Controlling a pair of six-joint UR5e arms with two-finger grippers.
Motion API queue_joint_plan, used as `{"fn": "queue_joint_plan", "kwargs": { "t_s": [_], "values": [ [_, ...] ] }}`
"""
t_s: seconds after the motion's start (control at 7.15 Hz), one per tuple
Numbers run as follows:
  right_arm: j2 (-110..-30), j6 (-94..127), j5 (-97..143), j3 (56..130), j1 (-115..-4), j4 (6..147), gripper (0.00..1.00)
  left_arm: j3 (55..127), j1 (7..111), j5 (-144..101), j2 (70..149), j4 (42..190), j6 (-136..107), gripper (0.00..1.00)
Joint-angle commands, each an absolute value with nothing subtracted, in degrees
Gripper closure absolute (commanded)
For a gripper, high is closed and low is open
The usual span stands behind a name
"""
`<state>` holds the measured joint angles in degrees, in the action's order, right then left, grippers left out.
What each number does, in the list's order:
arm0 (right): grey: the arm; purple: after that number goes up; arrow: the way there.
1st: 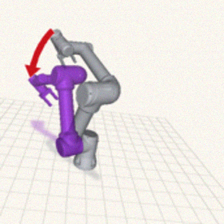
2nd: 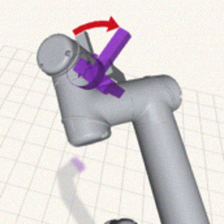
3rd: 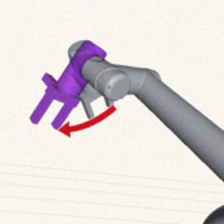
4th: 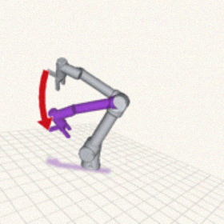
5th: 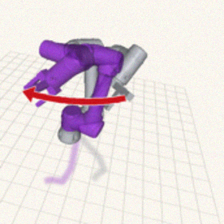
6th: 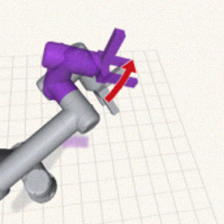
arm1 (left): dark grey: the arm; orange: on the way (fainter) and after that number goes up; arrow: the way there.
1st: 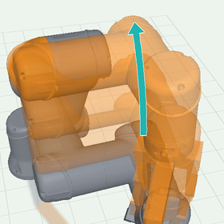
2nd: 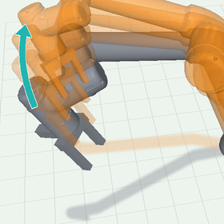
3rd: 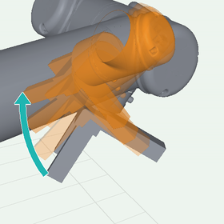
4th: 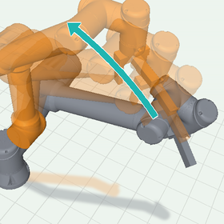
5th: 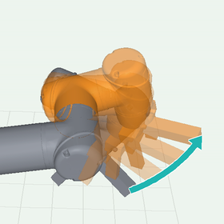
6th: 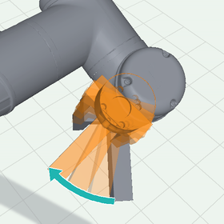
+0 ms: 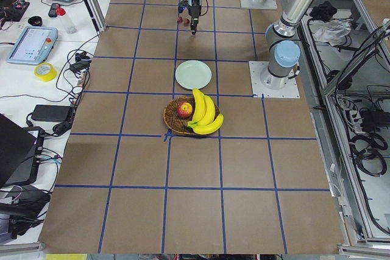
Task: Collect all strawberries into plate
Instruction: 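Carry the strawberry toward the plate and release it on the table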
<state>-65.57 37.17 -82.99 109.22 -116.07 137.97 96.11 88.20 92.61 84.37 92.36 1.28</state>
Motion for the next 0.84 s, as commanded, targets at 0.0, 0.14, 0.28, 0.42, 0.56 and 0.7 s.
{"fn": "queue_joint_plan", "kwargs": {
  "t_s": [0.0,0.14,0.28,0.42,0.56,0.7],
  "values": [
    [-65.39,37.09,-83.5,109.16,-116.1,137.64,0.0,96.15,88.16,92.64,84.37,92.37,1.32,0.0],
    [-65.48,37.0,-83.67,108.38,-116.1,137.46,0.0,96.15,88.24,92.72,84.37,92.37,1.32,0.0],
    [-65.83,36.83,-86.54,107.5,-116.02,137.29,0.0,96.15,88.24,92.64,84.46,92.37,1.32,0.0],
    [-65.92,36.57,-88.66,107.14,-115.75,137.11,0.0,96.15,88.16,92.64,84.55,92.29,1.32,0.0],
    [-66.18,36.04,-89.81,107.05,-114.97,137.11,0.0,96.15,88.24,92.64,84.46,92.29,1.32,0.0],
    [-66.62,33.6,-93.74,107.14,-111.65,137.11,0.0,96.15,88.24,92.72,84.46,92.37,1.32,0.0]
  ]
}}
